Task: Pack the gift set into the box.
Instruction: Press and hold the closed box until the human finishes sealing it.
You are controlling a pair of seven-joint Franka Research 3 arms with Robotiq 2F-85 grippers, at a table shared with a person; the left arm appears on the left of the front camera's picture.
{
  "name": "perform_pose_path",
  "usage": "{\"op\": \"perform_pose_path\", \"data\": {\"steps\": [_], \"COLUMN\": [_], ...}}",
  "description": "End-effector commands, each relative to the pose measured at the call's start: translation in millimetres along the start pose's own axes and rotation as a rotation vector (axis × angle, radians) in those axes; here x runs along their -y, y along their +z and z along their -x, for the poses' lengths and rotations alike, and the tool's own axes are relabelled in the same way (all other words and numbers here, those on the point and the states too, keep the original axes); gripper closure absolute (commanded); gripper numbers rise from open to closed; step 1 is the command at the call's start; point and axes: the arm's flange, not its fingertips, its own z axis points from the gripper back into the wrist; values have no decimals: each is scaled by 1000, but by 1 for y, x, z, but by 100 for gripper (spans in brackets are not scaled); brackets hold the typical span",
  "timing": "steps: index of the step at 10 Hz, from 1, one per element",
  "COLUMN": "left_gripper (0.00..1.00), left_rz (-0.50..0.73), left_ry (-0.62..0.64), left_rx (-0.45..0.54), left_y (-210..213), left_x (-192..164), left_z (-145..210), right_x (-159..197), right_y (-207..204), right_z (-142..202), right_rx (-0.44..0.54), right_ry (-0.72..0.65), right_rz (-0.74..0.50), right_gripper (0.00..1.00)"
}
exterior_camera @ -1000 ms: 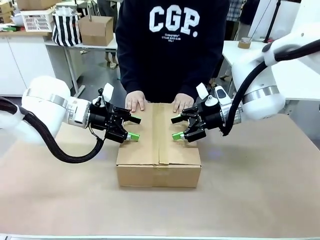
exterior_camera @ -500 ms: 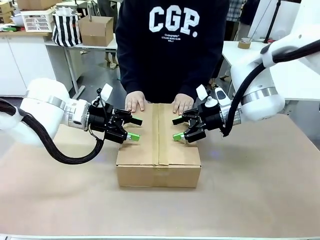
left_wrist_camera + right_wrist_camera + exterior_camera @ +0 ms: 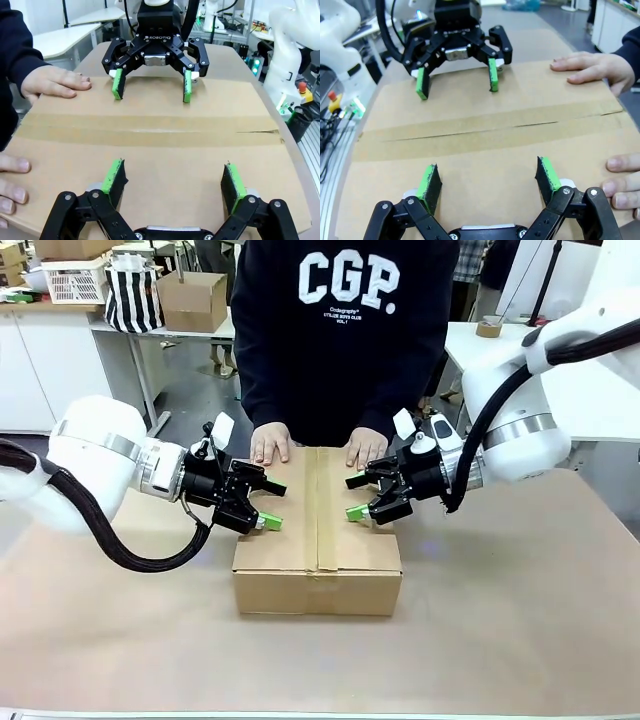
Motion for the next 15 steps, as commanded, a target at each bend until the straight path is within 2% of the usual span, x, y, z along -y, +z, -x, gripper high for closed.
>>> {"op": "perform_pose_path", "data": {"steps": [1,15], "left_gripper": [0,0], "left_rz": [17,17], "left_ry": [16,16], "left_rx": [25,25], "left_y": [0,0], "left_x": [1,1], "left_z": [4,4], "right_x": [0,0], "right_y": [0,0], "right_z": [1,1], "right_rx": [-2,-2], "right_ry": [3,3], "right_rz": [2,2], "right_gripper": [0,0]}}
